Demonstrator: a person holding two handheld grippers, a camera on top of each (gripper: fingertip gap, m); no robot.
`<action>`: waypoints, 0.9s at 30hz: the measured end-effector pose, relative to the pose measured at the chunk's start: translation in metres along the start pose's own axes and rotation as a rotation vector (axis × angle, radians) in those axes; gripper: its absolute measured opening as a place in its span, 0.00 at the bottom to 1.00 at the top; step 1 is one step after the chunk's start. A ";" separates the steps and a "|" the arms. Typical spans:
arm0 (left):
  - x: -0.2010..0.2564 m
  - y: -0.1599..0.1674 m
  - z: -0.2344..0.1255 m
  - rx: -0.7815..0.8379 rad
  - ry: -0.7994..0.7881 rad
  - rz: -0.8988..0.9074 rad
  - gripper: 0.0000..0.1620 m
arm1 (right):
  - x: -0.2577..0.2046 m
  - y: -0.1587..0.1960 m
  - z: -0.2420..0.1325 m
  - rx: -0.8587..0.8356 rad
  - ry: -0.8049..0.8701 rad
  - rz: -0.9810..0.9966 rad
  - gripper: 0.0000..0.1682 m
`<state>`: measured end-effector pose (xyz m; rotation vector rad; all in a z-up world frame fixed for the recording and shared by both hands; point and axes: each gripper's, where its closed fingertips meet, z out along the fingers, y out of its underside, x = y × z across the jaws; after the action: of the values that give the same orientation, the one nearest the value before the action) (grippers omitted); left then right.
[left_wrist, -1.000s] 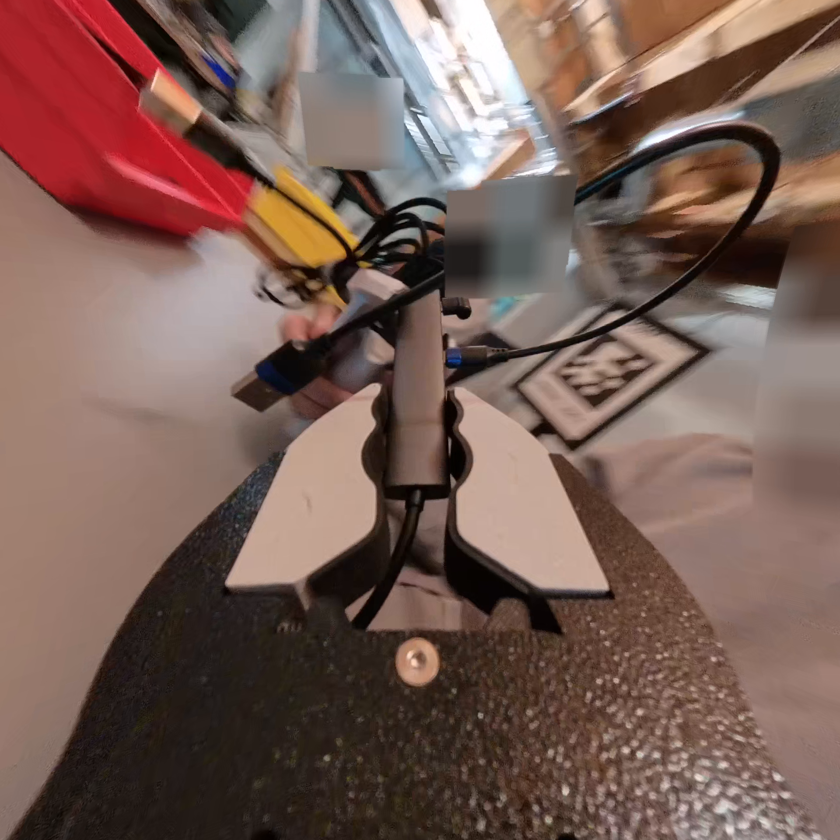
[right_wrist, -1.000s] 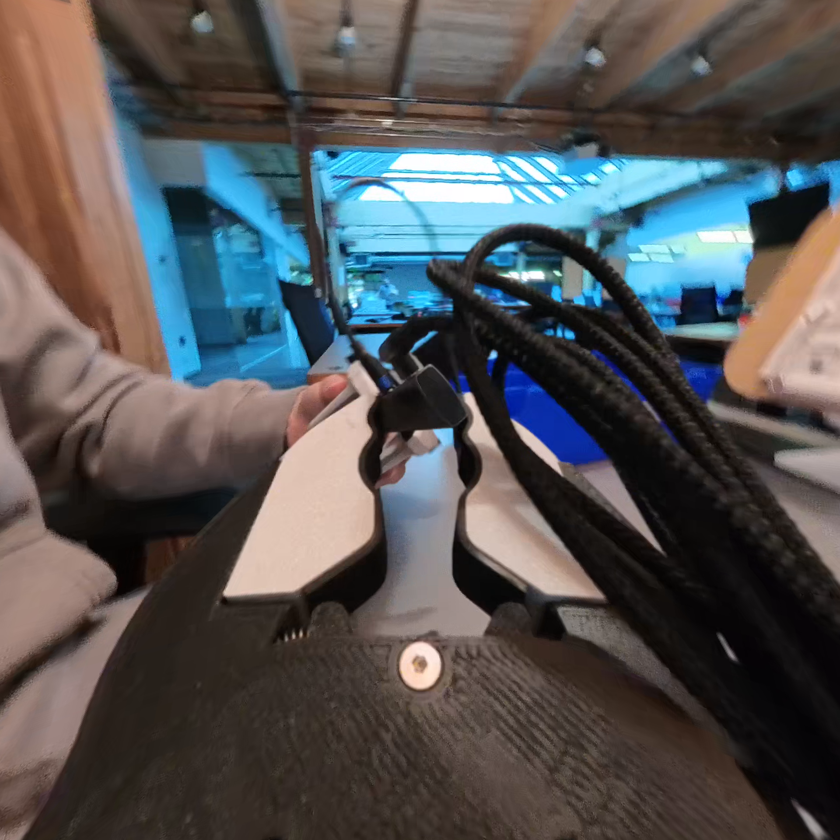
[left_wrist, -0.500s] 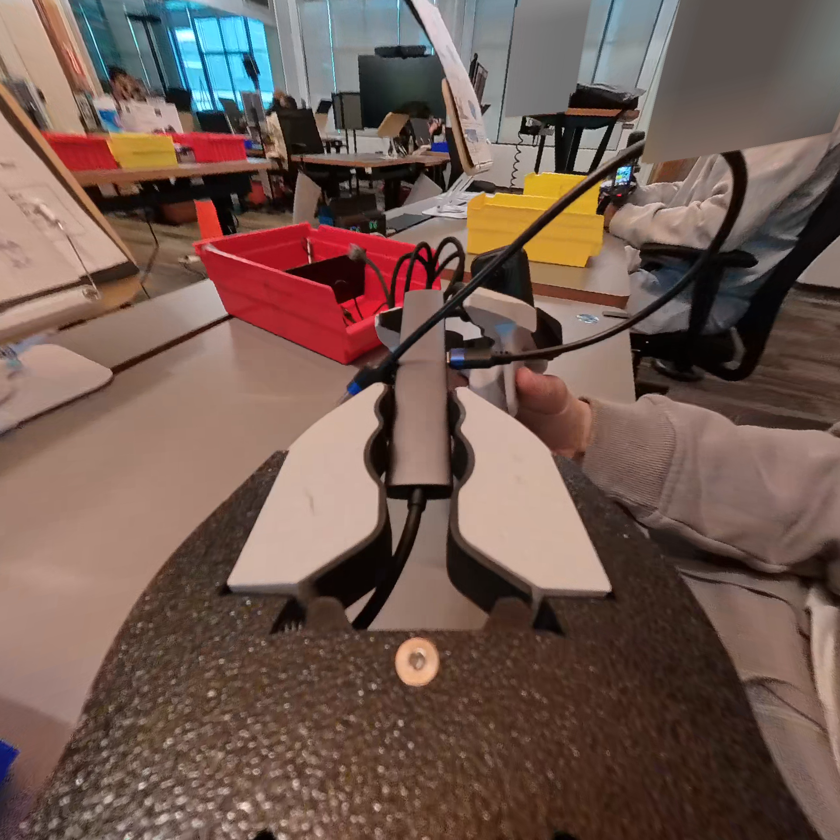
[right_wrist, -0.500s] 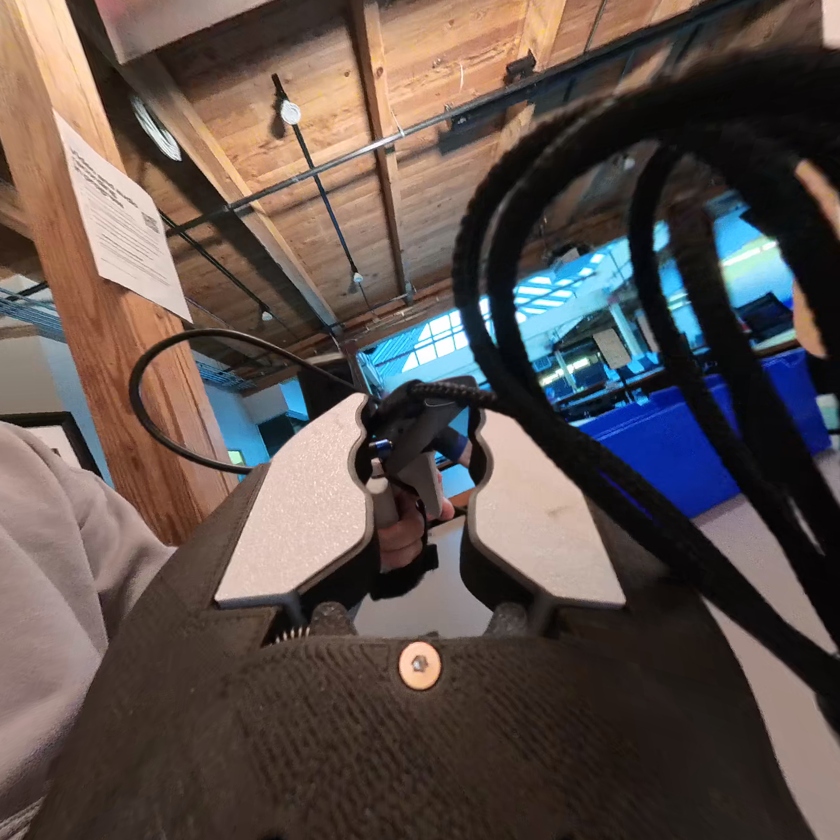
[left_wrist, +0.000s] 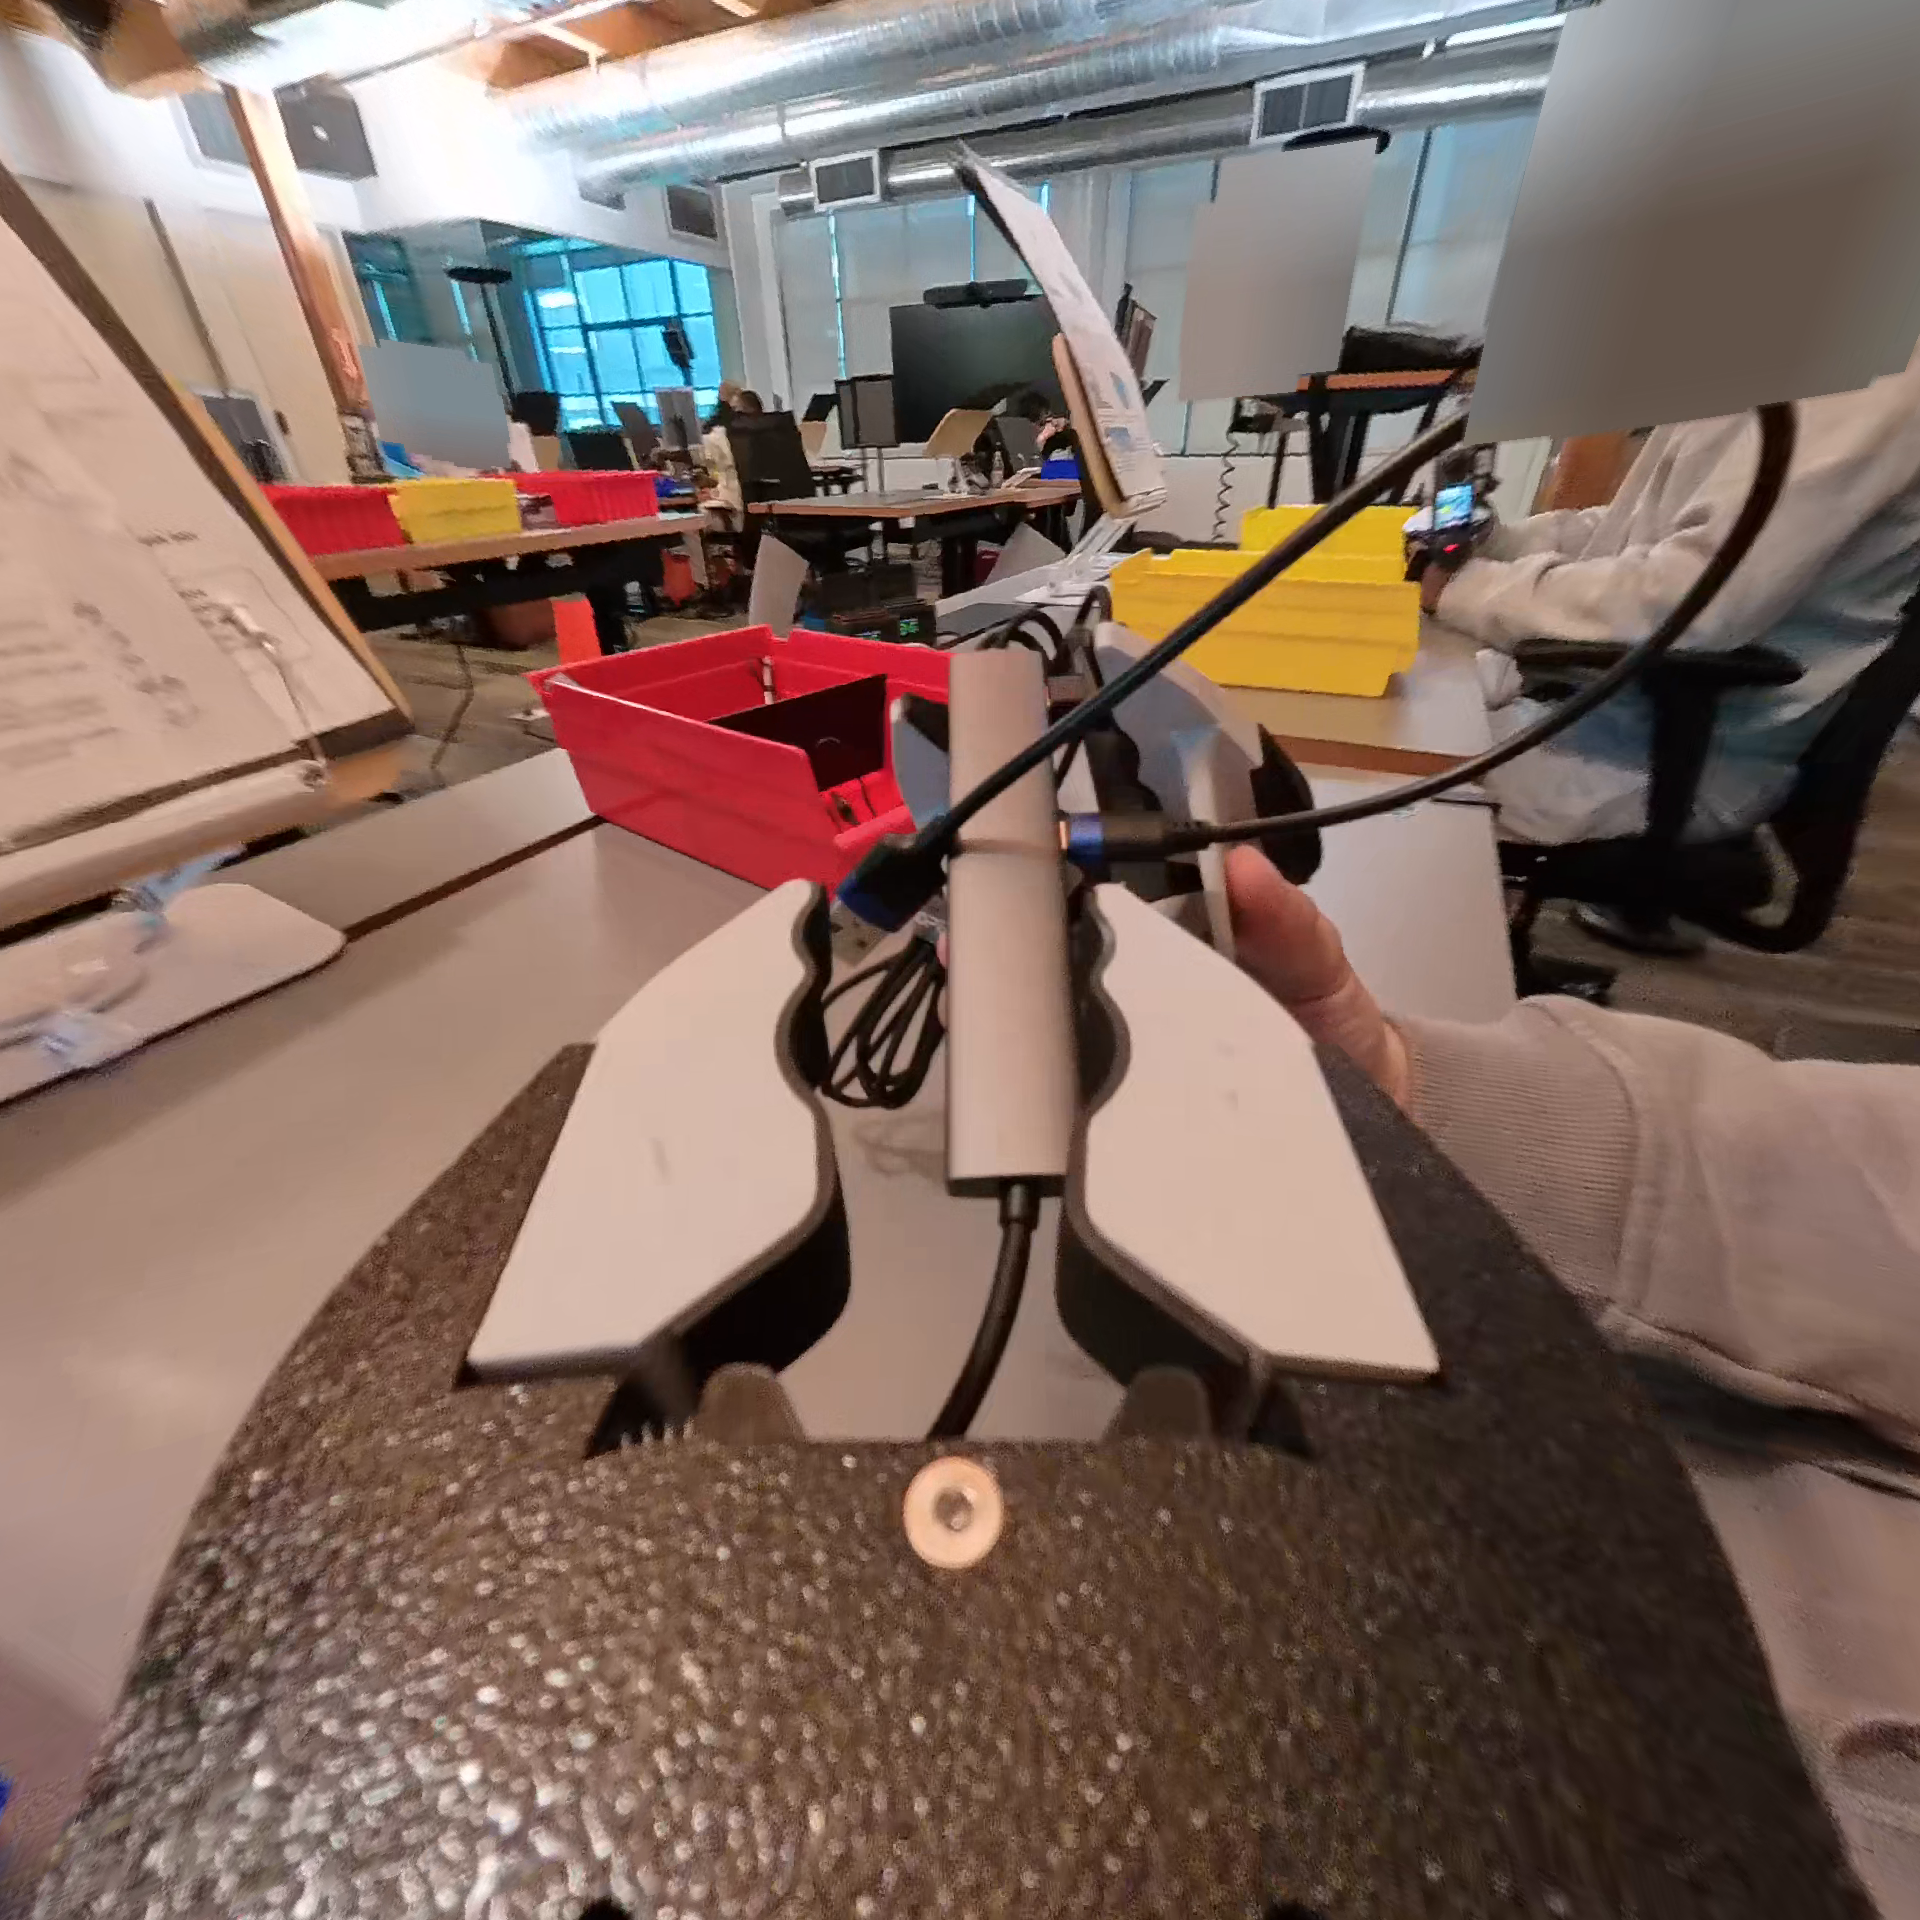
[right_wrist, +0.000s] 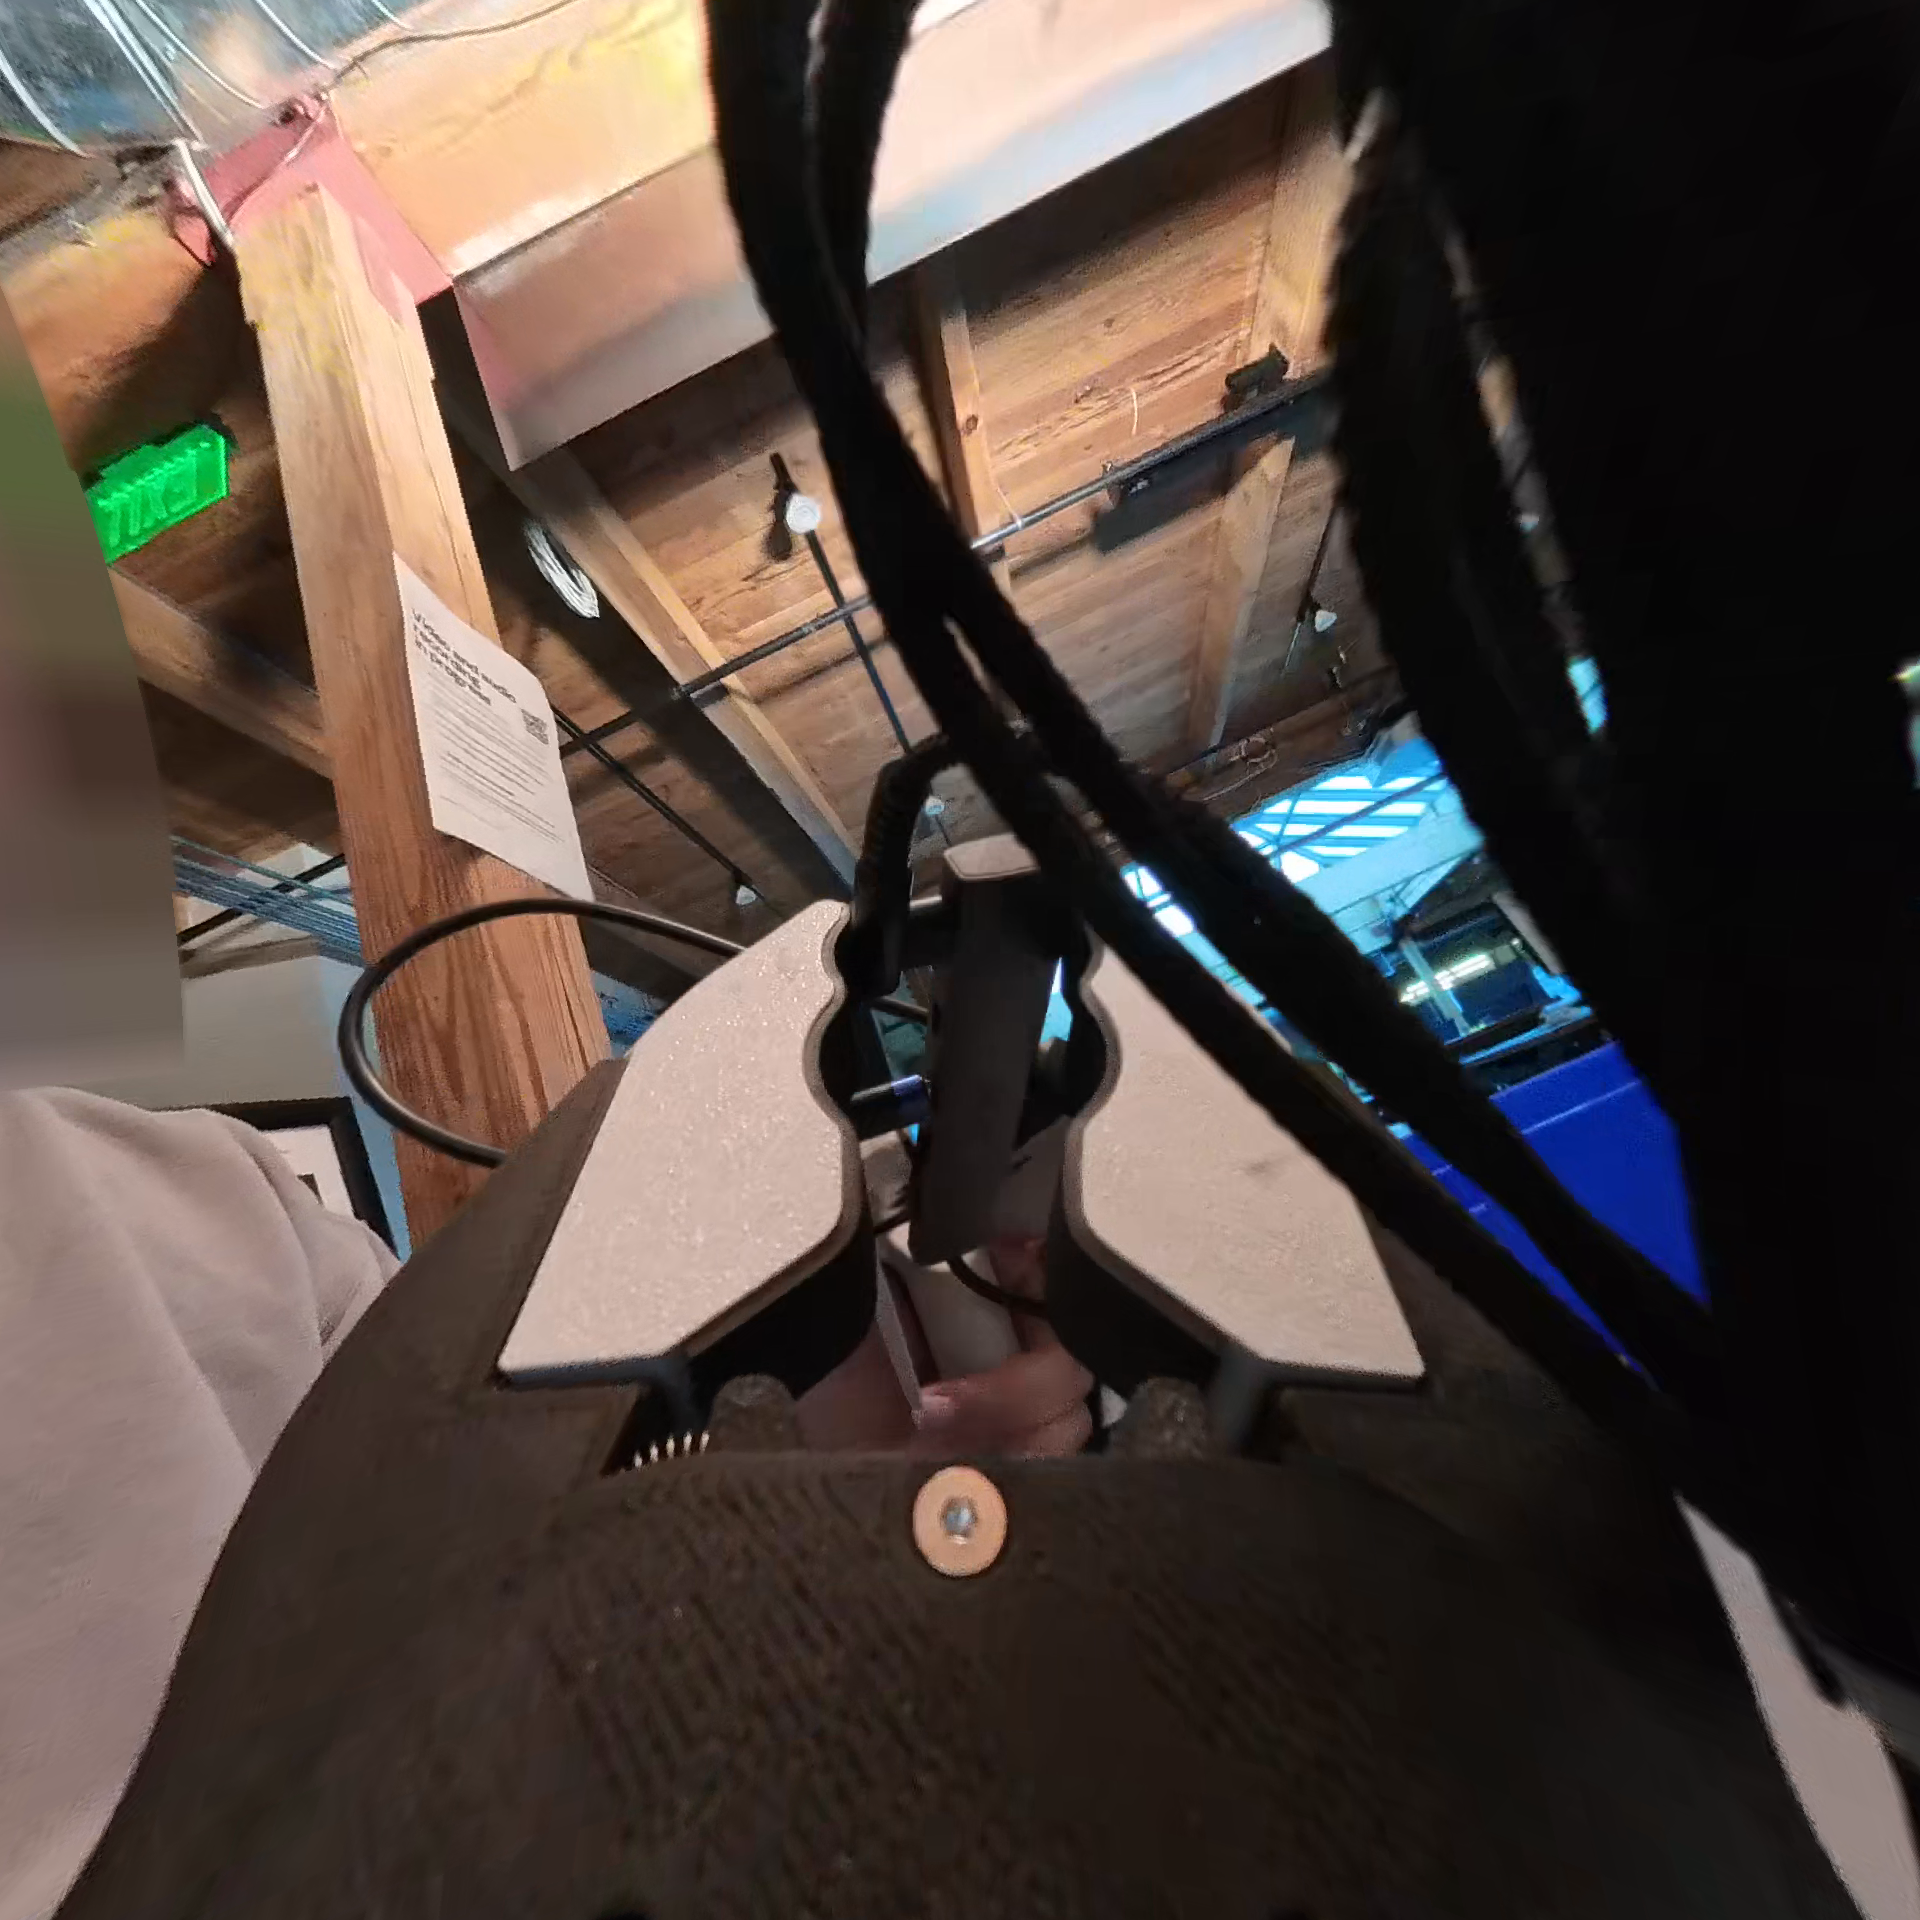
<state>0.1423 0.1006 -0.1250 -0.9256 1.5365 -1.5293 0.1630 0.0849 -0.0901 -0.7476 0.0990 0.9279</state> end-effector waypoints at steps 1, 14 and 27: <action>0.001 0.001 0.000 0.005 0.016 -0.020 0.25 | -0.001 0.001 0.001 -0.010 -0.003 -0.005 0.23; 0.015 0.007 0.004 0.100 -0.016 0.001 0.18 | -0.002 -0.014 -0.002 0.136 -0.033 0.039 0.22; -0.025 0.001 -0.006 0.039 -0.324 0.185 0.14 | 0.031 0.004 -0.015 -0.119 0.221 -0.033 0.18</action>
<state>0.1481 0.1257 -0.1258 -0.9294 1.3154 -1.2080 0.1829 0.0984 -0.1154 -0.9581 0.2262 0.8223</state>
